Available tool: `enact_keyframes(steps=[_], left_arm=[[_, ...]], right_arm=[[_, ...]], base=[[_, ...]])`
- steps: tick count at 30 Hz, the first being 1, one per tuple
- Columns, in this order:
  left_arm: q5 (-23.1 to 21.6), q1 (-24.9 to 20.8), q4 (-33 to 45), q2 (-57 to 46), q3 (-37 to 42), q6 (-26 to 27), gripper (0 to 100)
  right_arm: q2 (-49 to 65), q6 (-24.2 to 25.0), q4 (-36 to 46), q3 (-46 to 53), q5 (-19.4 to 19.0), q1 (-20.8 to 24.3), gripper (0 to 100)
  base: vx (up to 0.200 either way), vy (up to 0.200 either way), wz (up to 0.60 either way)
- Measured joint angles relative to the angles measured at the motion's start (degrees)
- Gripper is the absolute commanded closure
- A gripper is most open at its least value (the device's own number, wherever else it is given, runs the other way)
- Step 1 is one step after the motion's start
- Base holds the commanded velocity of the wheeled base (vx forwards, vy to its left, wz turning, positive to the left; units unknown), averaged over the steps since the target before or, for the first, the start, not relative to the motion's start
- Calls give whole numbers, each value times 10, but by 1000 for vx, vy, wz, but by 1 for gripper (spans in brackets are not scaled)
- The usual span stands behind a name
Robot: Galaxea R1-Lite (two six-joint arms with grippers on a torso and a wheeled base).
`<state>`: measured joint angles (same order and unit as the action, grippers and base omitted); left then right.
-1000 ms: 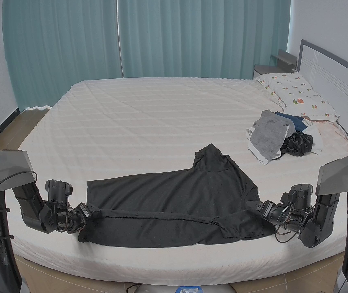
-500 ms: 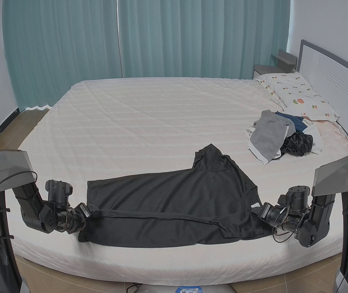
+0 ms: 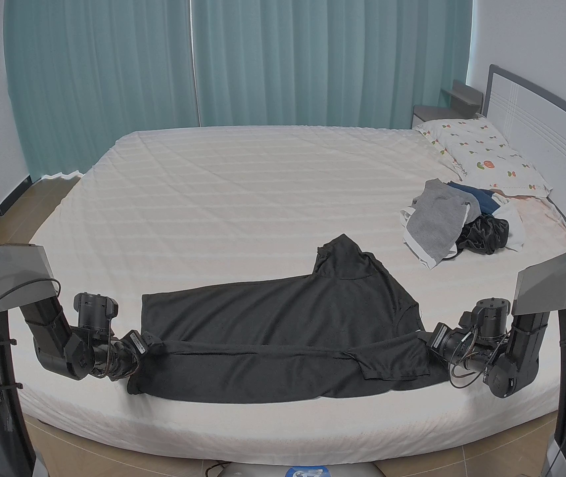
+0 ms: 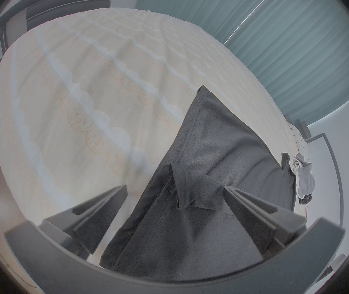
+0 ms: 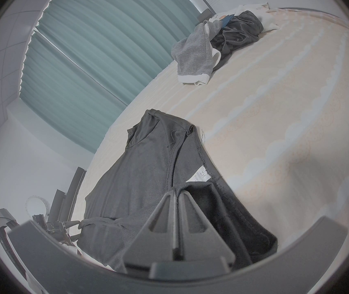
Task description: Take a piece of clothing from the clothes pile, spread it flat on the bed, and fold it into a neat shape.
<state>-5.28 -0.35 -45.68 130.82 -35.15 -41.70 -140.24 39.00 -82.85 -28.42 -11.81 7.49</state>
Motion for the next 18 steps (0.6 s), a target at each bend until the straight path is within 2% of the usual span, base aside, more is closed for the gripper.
enact_keyframes(steps=[5,6,18], left_arm=[[0,0,0,0,0,-1,0],[0,0,0,0,0,-1,0],[-13,8,0,-8,6,-1,0]], right_arm=[[0,0,0,-2,1,-1,100],[0,0,0,-2,2,-1,0],[3,4,-45,21,-1,-7,0]], base=[[0,0,0],[0,0,0],[0,0,0]])
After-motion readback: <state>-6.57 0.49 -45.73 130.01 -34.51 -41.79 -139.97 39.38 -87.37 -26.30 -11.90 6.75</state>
